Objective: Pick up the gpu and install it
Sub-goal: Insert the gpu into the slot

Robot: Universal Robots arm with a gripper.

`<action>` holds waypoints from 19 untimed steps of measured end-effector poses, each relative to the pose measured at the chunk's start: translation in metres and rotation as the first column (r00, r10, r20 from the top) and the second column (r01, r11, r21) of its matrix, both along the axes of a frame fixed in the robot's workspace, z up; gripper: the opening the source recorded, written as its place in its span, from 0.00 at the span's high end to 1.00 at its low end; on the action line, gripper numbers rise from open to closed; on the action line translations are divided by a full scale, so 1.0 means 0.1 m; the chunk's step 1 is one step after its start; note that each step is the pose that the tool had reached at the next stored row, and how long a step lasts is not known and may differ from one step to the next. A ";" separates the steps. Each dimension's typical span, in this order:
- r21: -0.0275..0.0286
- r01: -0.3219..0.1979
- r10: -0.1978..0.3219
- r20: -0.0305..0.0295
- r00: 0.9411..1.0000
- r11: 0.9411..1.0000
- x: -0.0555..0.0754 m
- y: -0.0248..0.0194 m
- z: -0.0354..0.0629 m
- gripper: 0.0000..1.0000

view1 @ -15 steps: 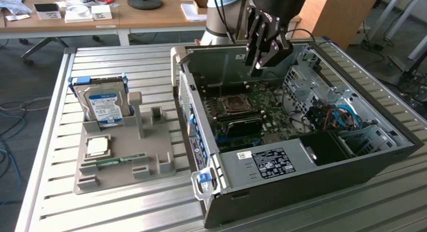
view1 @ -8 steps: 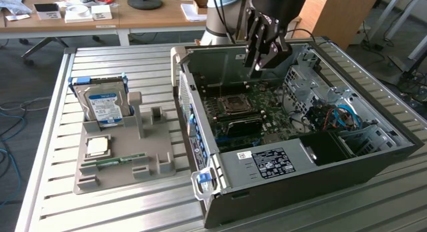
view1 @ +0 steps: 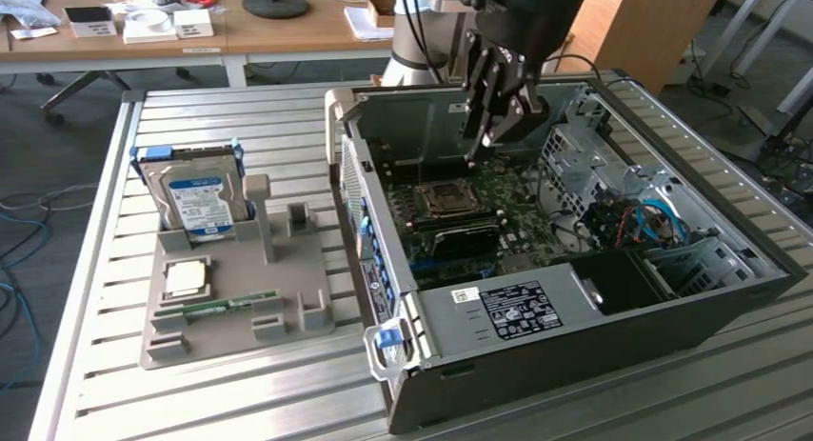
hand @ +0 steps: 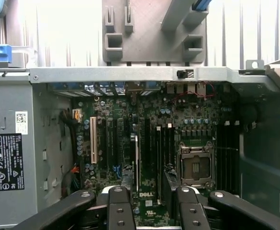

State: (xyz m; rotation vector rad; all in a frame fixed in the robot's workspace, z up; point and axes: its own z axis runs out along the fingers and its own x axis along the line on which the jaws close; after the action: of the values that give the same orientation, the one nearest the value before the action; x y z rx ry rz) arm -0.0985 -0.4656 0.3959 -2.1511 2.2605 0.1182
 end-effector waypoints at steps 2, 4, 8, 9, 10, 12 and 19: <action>0.000 0.000 0.000 0.000 1.000 1.000 0.00 0.000 -0.037 0.60; 0.000 0.000 0.000 0.000 1.000 1.000 0.00 0.000 -0.067 0.60; 0.000 0.000 0.000 0.000 1.000 1.000 0.00 0.000 -0.069 0.60; 0.000 0.000 0.000 0.000 1.000 1.000 0.00 0.000 -0.070 0.60; 0.000 0.000 0.000 0.000 1.000 1.000 0.00 0.000 -0.070 0.60; 0.000 0.000 0.000 0.000 1.000 1.000 0.00 0.000 -0.097 0.60; 0.000 0.000 0.000 0.001 1.000 1.000 0.00 0.000 -0.222 0.60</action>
State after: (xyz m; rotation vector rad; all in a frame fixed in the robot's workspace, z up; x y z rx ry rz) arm -0.0985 -0.4656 0.3737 -2.1506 2.2600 0.1172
